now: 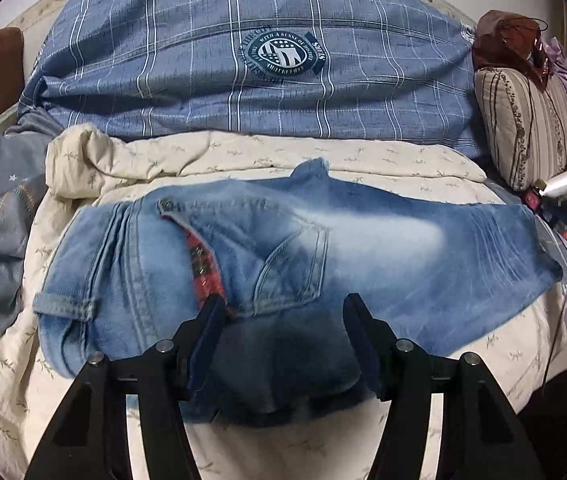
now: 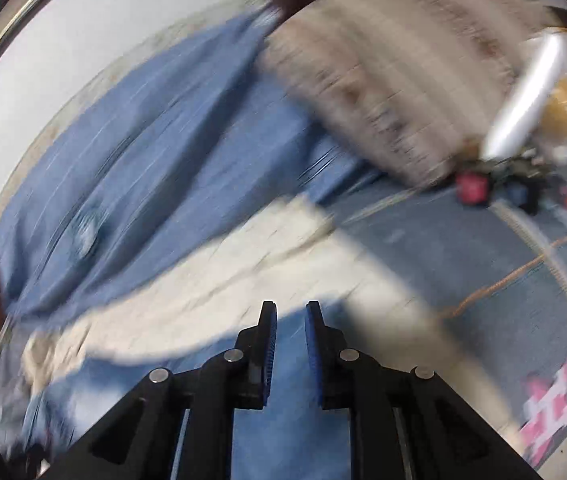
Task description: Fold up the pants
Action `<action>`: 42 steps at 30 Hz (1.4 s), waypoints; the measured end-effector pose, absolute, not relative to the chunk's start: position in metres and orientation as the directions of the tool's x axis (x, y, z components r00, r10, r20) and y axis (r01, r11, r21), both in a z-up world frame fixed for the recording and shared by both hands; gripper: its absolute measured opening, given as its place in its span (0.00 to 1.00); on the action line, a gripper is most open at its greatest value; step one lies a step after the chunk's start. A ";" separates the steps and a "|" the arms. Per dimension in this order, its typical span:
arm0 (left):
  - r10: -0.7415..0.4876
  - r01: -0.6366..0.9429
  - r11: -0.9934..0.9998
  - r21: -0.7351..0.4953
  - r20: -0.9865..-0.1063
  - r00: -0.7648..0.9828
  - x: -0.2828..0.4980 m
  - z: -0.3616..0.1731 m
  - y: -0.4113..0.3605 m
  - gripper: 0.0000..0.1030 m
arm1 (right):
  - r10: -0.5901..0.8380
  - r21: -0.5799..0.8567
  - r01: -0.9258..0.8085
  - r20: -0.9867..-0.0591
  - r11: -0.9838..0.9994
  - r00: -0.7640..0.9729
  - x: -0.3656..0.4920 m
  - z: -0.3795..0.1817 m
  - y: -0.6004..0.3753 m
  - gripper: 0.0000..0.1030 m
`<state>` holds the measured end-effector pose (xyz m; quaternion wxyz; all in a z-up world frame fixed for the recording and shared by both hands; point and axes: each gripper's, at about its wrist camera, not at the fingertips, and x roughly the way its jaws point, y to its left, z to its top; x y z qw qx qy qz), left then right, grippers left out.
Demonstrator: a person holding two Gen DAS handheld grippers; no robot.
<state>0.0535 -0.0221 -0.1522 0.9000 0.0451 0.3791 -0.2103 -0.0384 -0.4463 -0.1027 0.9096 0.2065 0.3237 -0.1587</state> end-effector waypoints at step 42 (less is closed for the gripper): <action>-0.005 0.127 0.986 0.109 -0.739 0.674 0.067 -0.172 0.038 0.70 | 0.124 0.031 -0.171 -0.813 0.985 0.569 0.022 -0.185 -0.174 0.16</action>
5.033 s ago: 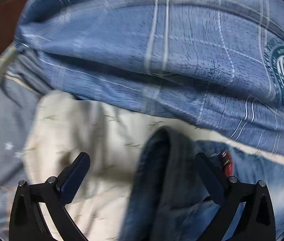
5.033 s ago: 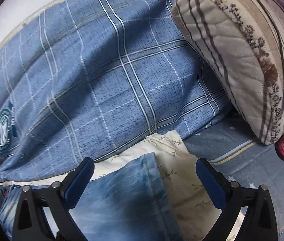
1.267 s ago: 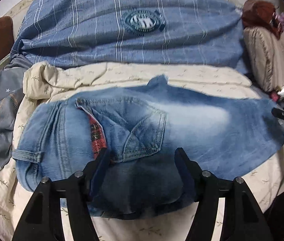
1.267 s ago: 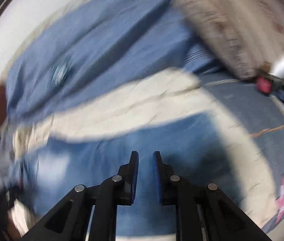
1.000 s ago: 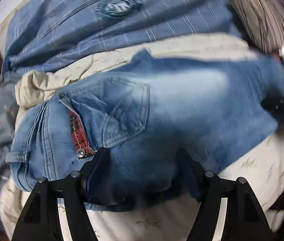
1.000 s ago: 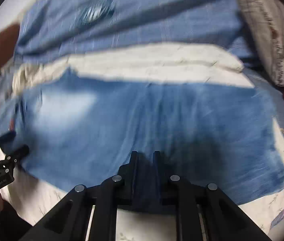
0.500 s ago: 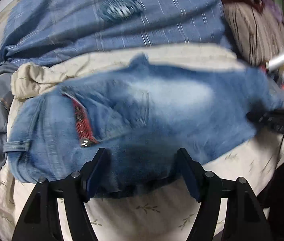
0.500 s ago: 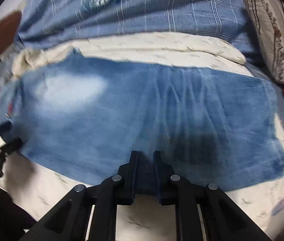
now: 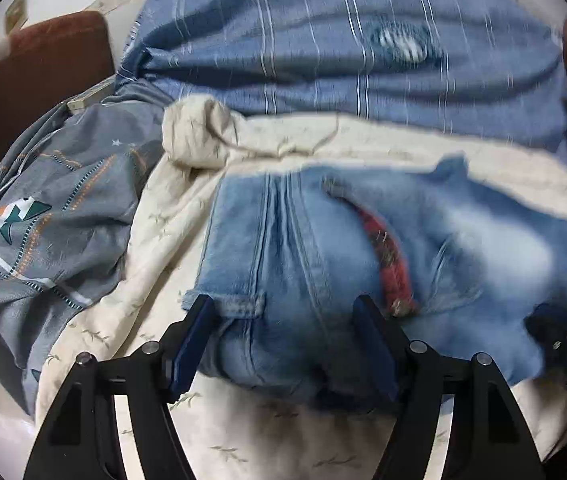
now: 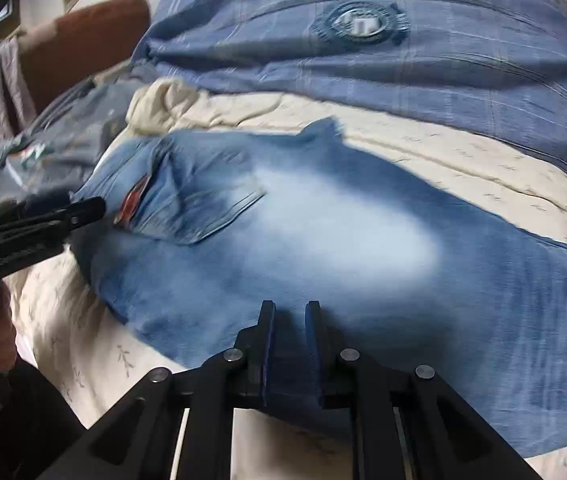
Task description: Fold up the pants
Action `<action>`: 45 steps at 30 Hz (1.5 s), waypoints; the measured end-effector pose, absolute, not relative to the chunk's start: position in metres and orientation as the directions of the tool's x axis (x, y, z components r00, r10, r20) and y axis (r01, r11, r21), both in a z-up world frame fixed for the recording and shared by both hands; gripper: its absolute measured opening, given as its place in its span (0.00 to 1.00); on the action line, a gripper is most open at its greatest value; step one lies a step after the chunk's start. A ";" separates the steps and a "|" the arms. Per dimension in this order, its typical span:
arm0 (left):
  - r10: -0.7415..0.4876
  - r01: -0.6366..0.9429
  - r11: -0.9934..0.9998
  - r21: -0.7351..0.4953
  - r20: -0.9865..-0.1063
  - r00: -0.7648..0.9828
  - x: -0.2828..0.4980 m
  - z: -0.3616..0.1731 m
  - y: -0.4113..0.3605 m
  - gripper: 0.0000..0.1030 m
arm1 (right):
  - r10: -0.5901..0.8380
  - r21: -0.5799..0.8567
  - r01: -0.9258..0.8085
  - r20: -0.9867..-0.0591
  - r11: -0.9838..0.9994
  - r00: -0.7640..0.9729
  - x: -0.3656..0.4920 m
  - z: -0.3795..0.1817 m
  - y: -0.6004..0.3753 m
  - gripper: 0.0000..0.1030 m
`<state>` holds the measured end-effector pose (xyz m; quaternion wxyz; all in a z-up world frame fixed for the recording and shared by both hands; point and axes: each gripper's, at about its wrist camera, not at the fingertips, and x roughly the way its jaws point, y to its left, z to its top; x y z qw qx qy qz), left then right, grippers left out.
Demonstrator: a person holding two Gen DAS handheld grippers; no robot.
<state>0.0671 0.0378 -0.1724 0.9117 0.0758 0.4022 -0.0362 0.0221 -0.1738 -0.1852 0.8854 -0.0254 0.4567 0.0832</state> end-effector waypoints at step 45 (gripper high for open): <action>-0.056 0.132 0.991 0.028 -0.804 0.591 0.085 -0.174 0.036 0.73 | 0.103 0.140 0.020 -0.809 0.990 0.579 0.198 -0.167 -0.214 0.29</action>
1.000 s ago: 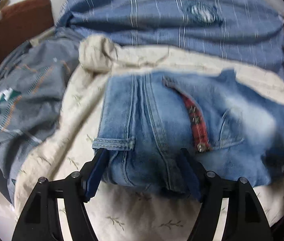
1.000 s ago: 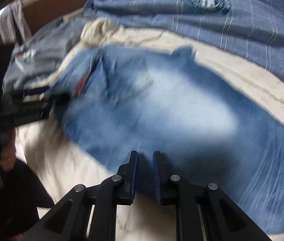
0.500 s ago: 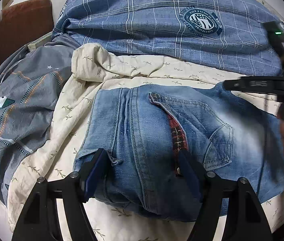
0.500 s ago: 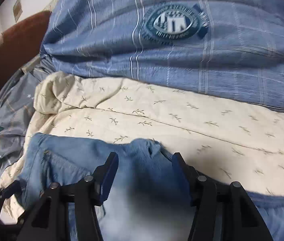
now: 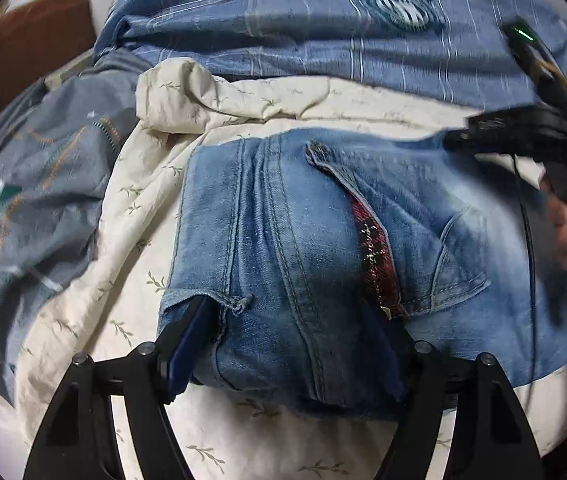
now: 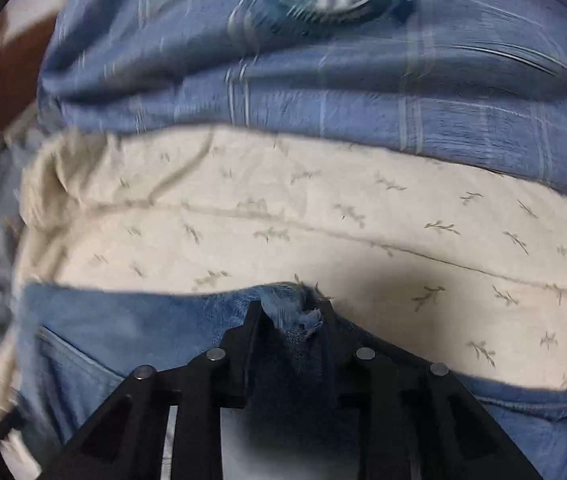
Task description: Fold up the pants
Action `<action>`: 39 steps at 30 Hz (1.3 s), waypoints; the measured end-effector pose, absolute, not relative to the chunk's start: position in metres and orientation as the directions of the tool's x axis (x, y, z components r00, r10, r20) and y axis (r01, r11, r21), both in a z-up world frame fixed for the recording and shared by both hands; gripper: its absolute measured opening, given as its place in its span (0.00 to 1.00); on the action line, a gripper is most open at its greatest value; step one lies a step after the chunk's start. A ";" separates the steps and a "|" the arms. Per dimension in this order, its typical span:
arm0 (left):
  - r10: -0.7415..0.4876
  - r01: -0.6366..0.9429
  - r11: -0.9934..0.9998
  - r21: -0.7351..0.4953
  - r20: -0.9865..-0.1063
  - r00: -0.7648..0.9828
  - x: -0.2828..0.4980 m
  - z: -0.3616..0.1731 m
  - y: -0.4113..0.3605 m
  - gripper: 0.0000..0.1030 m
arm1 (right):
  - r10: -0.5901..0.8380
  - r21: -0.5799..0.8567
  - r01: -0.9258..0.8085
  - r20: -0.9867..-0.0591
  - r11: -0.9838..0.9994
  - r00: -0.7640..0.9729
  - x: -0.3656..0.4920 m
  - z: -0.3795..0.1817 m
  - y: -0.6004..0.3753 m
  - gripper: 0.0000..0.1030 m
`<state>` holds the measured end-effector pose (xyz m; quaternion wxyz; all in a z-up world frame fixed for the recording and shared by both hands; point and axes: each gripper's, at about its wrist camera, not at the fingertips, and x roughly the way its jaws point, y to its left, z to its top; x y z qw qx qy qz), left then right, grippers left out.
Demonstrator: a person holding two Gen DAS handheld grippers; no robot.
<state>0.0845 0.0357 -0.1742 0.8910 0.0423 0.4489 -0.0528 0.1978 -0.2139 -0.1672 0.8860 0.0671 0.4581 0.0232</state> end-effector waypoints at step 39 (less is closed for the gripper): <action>-0.125 0.252 0.963 0.090 -0.681 0.722 0.057 -0.154 -0.032 0.77 | 0.031 0.163 0.121 -0.711 0.979 0.702 0.041 -0.117 -0.306 0.29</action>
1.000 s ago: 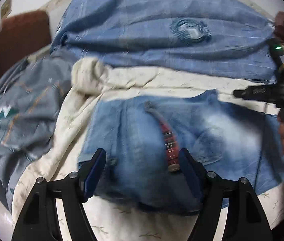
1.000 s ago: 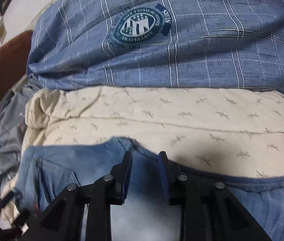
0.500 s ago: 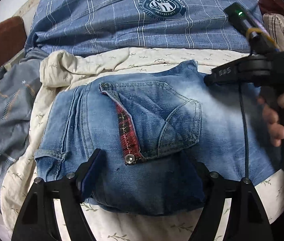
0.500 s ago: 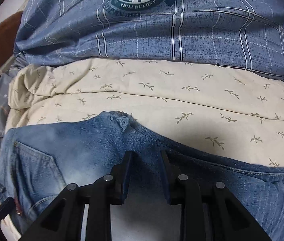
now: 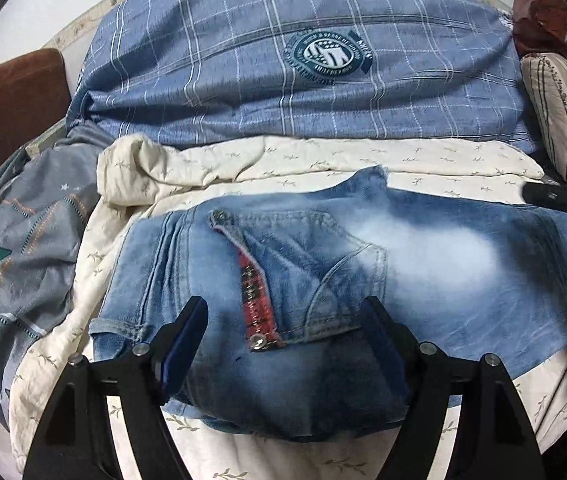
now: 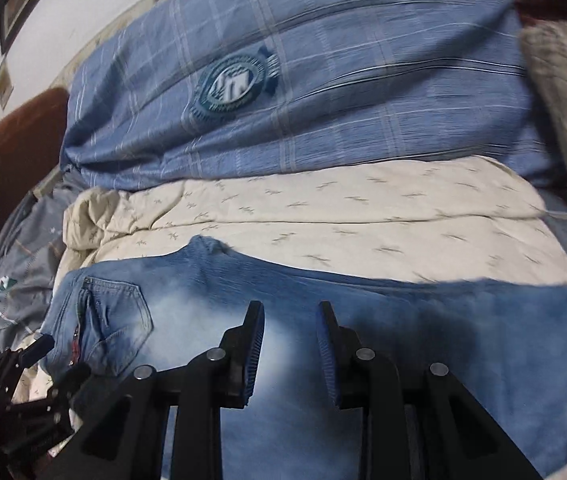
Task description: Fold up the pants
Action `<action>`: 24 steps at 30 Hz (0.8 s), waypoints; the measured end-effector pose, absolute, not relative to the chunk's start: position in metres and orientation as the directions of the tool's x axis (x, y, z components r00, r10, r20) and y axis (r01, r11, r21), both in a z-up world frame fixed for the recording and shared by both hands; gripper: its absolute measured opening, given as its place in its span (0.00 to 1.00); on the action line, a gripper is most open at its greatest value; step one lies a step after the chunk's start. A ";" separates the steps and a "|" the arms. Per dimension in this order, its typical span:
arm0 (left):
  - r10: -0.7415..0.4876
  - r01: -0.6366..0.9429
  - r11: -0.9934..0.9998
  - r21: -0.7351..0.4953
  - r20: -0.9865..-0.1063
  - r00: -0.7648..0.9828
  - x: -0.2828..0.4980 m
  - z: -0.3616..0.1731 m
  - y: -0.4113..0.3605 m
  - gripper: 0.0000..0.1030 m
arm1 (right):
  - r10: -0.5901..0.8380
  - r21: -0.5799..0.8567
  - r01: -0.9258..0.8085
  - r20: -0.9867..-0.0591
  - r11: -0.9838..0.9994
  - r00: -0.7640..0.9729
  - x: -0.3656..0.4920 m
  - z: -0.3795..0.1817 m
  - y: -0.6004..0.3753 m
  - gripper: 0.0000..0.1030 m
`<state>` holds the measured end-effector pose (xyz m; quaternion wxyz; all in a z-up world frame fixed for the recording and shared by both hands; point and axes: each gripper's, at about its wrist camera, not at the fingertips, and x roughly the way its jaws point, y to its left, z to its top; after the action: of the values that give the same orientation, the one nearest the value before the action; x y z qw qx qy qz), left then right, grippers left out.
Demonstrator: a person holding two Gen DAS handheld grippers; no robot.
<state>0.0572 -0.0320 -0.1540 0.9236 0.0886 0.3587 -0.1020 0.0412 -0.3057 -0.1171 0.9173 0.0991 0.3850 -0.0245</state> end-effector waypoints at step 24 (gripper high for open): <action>-0.232 0.355 0.933 0.053 -0.665 0.710 0.041 -0.147 -0.092 0.81 | -0.136 0.309 0.415 -0.640 0.856 0.757 -0.097 -0.114 -0.437 0.29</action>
<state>0.0408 -0.0919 -0.1471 0.9203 0.0890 0.3460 -0.1594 -0.0968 -0.4366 -0.1145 0.9105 0.2219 0.3145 -0.1511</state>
